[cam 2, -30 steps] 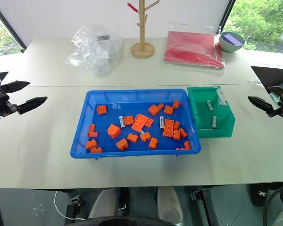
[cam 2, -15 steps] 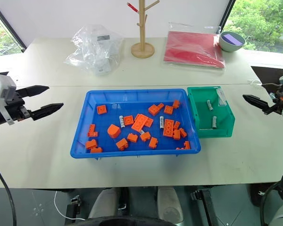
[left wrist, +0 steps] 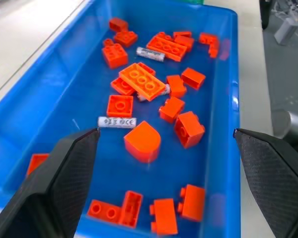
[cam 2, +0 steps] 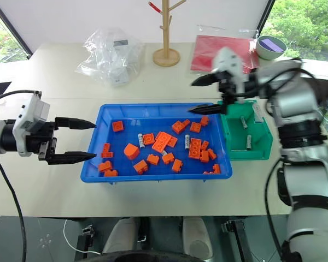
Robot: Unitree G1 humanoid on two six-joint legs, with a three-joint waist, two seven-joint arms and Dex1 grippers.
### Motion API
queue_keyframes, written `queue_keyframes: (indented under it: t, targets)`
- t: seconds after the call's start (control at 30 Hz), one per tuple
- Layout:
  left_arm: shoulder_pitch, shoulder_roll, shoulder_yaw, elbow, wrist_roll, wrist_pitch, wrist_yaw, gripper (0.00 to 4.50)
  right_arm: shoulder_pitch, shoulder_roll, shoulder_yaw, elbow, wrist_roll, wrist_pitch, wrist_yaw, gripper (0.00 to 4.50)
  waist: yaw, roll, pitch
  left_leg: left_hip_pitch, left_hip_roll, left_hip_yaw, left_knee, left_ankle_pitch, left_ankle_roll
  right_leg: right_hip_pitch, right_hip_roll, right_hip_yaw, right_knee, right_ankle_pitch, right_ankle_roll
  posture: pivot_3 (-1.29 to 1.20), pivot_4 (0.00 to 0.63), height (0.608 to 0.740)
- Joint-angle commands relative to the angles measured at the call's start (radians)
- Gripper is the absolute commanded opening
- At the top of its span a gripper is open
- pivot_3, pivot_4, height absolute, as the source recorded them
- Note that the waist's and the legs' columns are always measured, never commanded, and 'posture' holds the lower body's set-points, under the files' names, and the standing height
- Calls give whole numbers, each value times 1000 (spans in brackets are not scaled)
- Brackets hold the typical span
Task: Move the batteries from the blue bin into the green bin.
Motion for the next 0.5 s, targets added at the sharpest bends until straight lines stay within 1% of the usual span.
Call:
queue_keyframes:
  t: [0.03,0.1,0.23,0.4,0.5]
  targets:
    - [-21,15,-10,-13,9,-20,-21,4500,-73,107,84,17,-52,5,-28,4498,0,0,0,0,0,0,0,0,0,0,0,0,0,0,0,0,150,736]
    - [-24,12,-12,-17,7,-15,-21,4500,-86,159,118,46,-78,-12,-31,4498,5,0,0,0,0,1,1,0,0,0,-1,0,0,0,0,0,150,736]
    - [-9,4,-14,-14,19,-23,-15,4500,-101,283,210,146,-153,-117,-36,4498,10,0,0,-1,-1,1,1,0,0,0,-1,0,0,0,0,0,150,736]
    - [-3,4,-5,-17,20,-22,-4,4500,-108,334,260,290,-234,-289,-29,4498,14,0,0,-1,-1,0,1,0,-1,1,0,0,0,0,0,0,150,736]
    - [4,3,6,-22,16,-20,4,4500,-114,374,268,368,-264,-324,-29,4498,8,0,0,-1,-1,0,1,0,-1,1,0,0,0,0,0,0,150,736]
